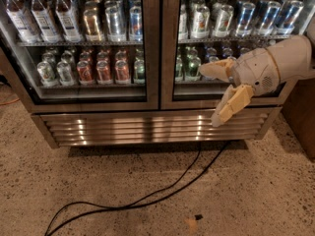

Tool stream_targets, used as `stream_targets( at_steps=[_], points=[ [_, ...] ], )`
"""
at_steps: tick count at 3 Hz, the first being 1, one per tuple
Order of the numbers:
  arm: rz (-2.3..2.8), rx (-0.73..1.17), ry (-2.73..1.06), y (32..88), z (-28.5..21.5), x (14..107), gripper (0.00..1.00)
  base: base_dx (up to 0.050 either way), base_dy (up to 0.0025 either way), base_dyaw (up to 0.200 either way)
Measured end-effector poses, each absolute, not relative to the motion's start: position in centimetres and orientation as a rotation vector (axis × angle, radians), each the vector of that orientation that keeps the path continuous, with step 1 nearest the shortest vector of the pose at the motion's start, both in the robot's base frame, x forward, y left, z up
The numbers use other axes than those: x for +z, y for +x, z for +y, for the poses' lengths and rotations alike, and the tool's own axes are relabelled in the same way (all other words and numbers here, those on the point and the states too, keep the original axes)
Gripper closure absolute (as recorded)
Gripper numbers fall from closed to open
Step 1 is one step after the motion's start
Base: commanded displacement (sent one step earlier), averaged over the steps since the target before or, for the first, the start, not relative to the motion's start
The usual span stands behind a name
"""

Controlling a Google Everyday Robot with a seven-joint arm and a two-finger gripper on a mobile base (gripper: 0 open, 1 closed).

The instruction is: Open left fridge door

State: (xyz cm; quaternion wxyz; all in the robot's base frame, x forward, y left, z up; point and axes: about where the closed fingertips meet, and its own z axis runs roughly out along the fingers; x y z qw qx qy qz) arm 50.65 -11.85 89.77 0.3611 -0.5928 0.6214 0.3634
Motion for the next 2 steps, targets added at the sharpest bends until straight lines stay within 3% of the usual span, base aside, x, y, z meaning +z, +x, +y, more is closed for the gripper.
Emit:
stream_targets(
  at_steps=[2],
  points=[
    [1.542, 1.002, -1.526, 50.77, -11.07, 90.30, 0.00, 0.000, 0.00000, 0.000]
  ],
)
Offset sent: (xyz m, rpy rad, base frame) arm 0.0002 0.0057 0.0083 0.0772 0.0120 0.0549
